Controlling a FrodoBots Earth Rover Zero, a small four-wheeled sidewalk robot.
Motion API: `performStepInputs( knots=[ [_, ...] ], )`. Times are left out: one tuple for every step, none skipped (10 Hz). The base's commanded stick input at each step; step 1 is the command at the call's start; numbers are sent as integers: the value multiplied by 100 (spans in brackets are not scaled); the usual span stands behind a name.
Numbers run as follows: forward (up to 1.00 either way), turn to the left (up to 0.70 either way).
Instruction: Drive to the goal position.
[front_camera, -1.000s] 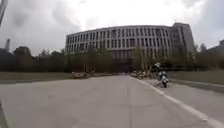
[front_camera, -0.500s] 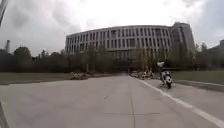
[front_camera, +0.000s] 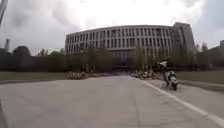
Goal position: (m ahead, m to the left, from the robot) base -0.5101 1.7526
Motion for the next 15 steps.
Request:
performStepInputs(
  knots=[
    [70, 0],
    [70, 0],
    [70, 0],
    [70, 0],
    [70, 0],
    [70, 0],
    [70, 0],
    [70, 0],
    [70, 0],
    [70, 0],
    [70, 0],
    [70, 0],
    [70, 0],
    [70, 0],
    [70, 0]
  ],
)
